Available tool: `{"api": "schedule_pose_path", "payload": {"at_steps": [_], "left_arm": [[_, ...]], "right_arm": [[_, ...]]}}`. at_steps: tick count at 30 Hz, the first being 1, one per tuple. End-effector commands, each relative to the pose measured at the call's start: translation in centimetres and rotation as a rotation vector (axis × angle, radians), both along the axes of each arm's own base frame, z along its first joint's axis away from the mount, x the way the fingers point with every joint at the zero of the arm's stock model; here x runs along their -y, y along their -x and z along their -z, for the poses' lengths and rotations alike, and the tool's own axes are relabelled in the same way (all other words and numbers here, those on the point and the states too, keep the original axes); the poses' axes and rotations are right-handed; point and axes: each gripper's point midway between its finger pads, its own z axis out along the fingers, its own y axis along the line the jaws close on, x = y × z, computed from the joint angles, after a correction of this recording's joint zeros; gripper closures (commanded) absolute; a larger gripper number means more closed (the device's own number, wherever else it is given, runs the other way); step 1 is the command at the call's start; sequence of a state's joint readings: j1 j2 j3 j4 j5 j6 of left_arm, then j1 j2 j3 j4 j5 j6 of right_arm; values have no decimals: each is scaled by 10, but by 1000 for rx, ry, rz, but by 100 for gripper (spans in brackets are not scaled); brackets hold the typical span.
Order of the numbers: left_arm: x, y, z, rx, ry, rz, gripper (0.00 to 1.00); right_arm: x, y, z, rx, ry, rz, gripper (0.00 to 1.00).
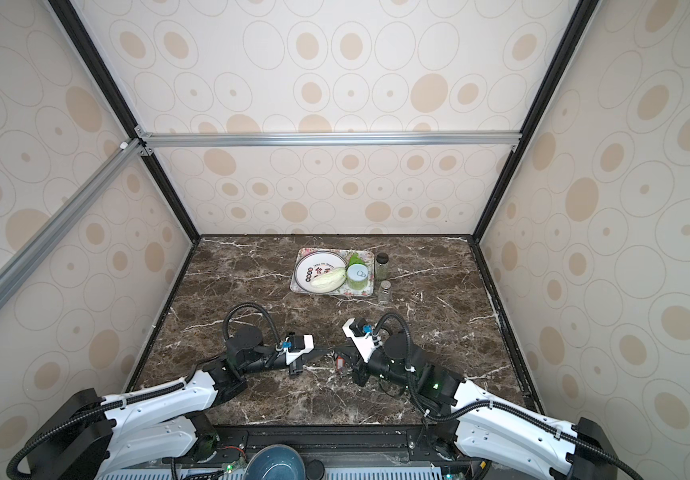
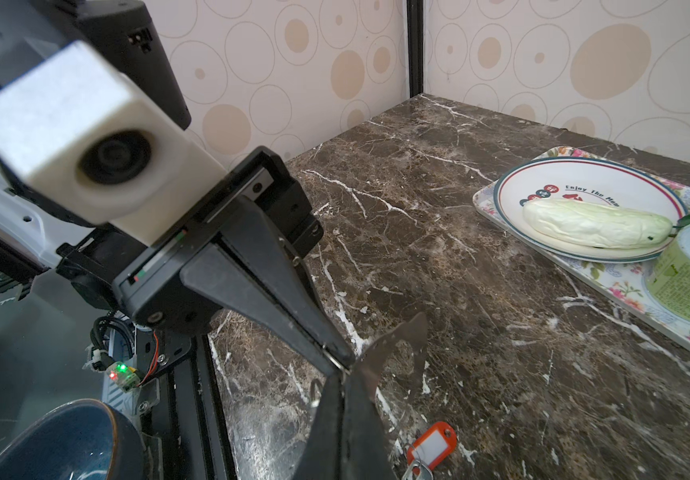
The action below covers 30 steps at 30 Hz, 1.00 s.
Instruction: Put the keys on the keyring
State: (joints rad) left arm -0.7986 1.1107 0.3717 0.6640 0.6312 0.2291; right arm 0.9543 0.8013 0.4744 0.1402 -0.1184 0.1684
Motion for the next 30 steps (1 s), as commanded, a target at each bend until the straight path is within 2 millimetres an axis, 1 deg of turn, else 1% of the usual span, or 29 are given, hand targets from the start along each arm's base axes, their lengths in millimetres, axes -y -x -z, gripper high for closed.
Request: {"api": "schedule_pose_path", "payload": {"at_steps": [1,8,19,30], "left_arm": [[7,5,-27,71,55,41,100],[6,7,-29,74,61,46,100],[3,9,-32,93,78,45,100],[2,16,-37,109,127,70,100]], "right_arm": [[-1,-2,-10,16,-26,10,100],[0,-7,-6,8,-11,36,100],[8,-16,-3,-3,-7,114,100],[4,-17,1,-23,-9,110,100]]}}
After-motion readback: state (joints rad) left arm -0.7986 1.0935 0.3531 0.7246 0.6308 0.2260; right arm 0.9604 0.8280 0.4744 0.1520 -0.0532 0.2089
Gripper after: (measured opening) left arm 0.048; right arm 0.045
